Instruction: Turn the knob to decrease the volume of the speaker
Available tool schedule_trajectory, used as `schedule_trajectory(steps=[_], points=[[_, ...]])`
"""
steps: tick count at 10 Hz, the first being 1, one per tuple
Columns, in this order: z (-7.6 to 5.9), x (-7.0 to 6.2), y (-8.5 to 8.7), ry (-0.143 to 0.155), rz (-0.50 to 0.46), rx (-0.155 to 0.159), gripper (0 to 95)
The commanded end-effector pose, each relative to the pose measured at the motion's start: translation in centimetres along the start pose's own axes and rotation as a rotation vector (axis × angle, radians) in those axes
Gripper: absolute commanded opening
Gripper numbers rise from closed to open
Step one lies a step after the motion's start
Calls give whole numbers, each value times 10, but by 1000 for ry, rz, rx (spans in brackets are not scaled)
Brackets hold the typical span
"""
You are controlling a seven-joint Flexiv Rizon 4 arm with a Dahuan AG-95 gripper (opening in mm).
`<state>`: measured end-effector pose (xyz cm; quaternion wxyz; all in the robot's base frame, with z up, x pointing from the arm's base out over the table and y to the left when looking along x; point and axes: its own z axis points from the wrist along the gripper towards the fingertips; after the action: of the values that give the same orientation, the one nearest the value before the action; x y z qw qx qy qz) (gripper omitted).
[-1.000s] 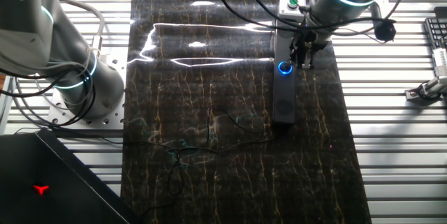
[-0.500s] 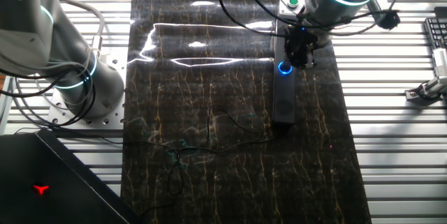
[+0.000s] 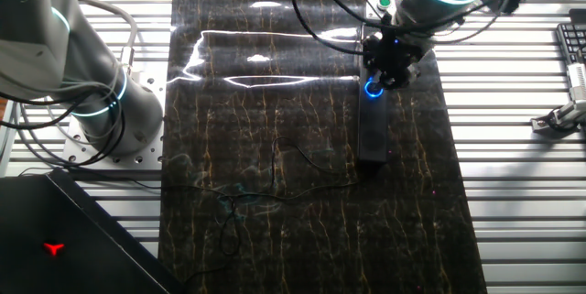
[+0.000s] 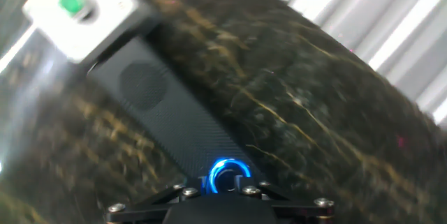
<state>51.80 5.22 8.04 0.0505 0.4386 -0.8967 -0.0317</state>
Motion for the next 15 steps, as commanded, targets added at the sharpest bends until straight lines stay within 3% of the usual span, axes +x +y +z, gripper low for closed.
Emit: schedule_trajectory(steps=[1,4,5,9,10,13,15], points=[[2,2,5,52,-373,54,380],[2,3,5,62,-397,73,380],[2,4,4,66,-402,79,190],[3,9,-3,51,-392,71,190],[4,9,-3,48,-393,70,380],[5,8,-3,24,-409,61,380],[5,8,-3,23,-411,63,380]])
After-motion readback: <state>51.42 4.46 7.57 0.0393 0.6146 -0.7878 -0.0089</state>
